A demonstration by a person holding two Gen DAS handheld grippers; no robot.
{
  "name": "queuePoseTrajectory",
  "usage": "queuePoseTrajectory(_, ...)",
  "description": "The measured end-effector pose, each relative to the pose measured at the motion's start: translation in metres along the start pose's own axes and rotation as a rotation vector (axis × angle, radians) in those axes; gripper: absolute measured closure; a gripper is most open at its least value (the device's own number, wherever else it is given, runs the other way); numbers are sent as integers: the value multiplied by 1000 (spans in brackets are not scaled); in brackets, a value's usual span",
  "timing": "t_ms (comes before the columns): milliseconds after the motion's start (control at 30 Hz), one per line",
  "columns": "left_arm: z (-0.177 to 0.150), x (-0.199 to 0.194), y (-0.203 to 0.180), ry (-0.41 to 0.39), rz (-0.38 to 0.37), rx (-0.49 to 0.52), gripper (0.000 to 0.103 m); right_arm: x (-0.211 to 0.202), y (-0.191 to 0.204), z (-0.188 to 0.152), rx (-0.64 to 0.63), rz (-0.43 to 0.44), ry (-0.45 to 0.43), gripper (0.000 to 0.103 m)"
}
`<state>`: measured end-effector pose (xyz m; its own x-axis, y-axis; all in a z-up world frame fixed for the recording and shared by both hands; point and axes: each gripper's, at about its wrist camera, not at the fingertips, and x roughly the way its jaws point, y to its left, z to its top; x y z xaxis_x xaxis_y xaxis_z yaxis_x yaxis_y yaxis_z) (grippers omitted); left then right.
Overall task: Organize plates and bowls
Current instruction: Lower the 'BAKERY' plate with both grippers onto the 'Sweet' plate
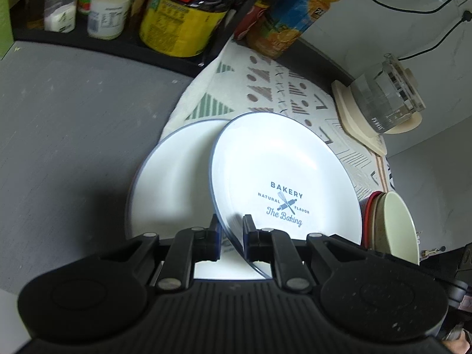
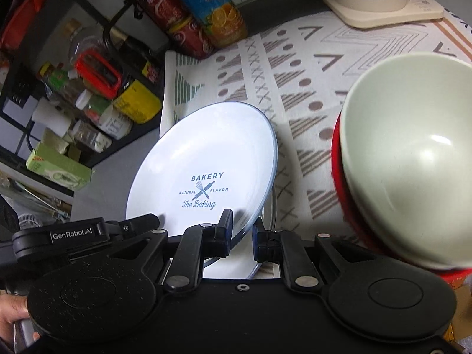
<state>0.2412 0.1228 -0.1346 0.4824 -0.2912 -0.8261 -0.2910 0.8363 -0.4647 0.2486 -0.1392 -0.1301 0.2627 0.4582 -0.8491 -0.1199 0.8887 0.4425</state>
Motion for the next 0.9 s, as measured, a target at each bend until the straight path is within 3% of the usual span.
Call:
queuePoseTrajectory(733, -15, 12, 21, 60, 59, -41, 89, 8, 12, -9, -69, -67, 24, 90)
queuePoseTrajectory(900, -11, 6, 21, 64, 107, -14, 87, 8, 15, -9, -74, -78, 25, 91)
